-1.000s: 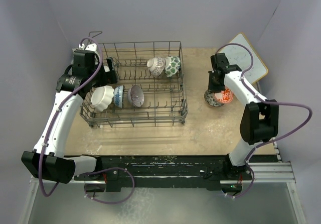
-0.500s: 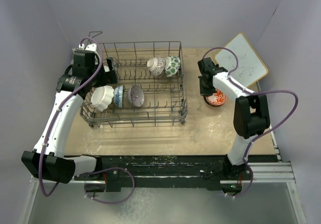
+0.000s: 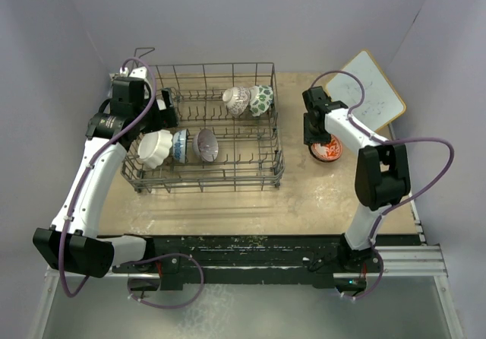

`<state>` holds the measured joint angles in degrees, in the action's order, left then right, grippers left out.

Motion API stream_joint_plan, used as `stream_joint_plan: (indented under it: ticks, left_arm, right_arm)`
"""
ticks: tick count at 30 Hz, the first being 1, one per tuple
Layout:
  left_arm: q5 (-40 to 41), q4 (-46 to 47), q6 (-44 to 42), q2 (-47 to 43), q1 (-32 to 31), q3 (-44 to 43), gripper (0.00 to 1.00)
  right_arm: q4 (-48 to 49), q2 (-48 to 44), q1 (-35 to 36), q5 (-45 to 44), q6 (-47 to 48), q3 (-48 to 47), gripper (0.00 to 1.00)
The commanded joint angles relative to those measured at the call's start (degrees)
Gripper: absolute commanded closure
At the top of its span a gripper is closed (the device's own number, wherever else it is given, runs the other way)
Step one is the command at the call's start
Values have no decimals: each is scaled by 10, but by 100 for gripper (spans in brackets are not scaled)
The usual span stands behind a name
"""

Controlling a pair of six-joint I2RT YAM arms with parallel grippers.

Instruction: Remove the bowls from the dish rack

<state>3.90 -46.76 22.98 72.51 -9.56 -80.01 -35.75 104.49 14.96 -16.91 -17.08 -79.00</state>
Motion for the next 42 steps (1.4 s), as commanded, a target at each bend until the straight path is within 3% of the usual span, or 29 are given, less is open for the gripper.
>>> stream_joint_plan:
  ticks: [1,13,21,25,34,42]
  left_arm:
    - [2,22,-1,-7,-2,0,1]
    - [-7,27,5,-11,-2,4,1]
    - [-9,26,8,-15,-2,11,1]
    - [-2,24,2,-13,-3,18,1]
    - [32,-2,1,-26,-4,17,1]
    - [50,-38,7,-49,-3,31,1]
  right_arm:
    - [-10,-58,2,2,-9,-7,55]
    - [-26,-141,2,37,-14,-47,56]
    - [18,-194,51,202,-40,-117,56]
    - [-4,-143,111,230,-55,-196,52]
    - [52,-29,203,324,-108,-258,47]
    - [44,114,279,284,-101,-353,47]
